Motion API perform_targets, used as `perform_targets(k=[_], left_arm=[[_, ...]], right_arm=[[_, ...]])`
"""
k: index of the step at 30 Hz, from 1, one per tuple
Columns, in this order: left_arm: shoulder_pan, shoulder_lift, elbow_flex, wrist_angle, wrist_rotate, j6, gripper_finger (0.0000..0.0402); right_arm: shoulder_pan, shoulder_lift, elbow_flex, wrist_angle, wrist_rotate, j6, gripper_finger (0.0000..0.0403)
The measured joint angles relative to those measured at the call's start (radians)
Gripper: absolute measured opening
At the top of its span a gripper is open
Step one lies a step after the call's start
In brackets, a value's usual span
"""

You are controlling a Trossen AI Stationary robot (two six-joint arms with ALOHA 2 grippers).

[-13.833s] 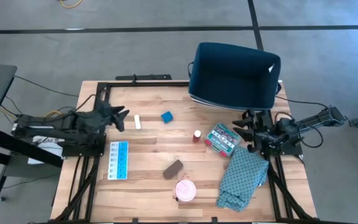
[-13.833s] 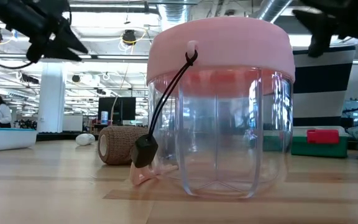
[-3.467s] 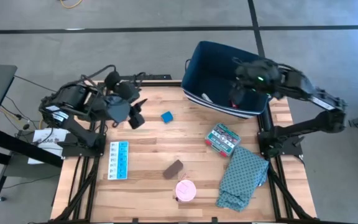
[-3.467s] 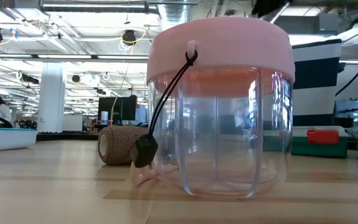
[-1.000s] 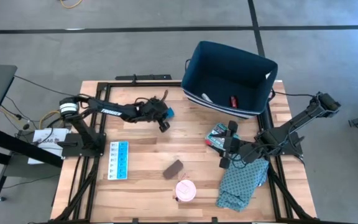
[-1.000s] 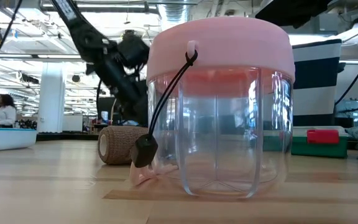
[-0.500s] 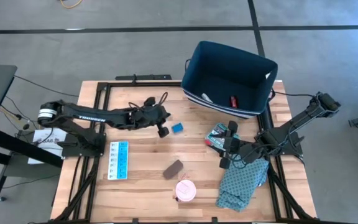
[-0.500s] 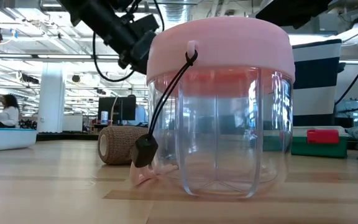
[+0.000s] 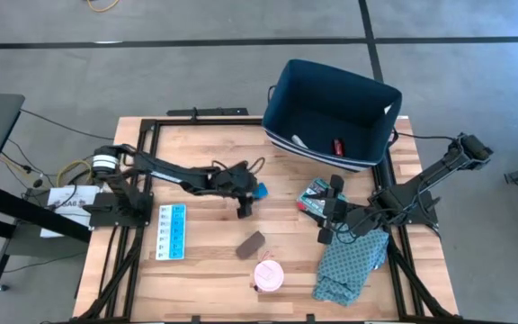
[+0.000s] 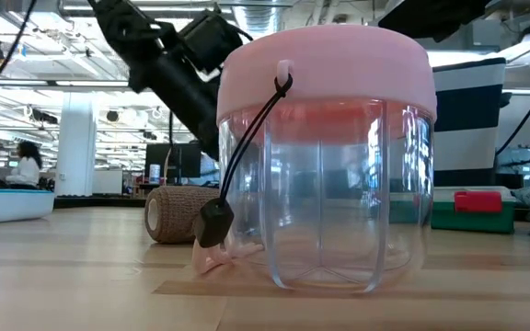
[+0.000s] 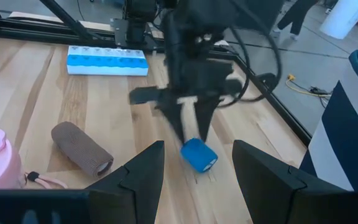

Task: Pick & place medical supplies in basket/bin
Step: Put the blue bandage into the white bin

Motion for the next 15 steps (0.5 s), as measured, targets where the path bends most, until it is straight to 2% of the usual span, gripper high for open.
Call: perform_targets(k=[4, 12, 15], left_arm=[[-0.017, 0.064, 0.0, 0.072, -0.007, 0.052, 0.02], [0.011, 0.101, 0.002, 0.048, -0.244, 0.06, 0.022], [0.038, 0.105, -0.001, 0.025, -0.266, 0.028, 0.022]], right_arm=[[0.0, 0.0, 0.0, -0.002, 0.0, -0.002, 0.0182], [-0.001, 0.0, 0.0, -0.007, 0.0, -0.002, 0.0182], [-0.001, 0.0, 0.0, -0.007, -0.001, 0.0, 0.0182]])
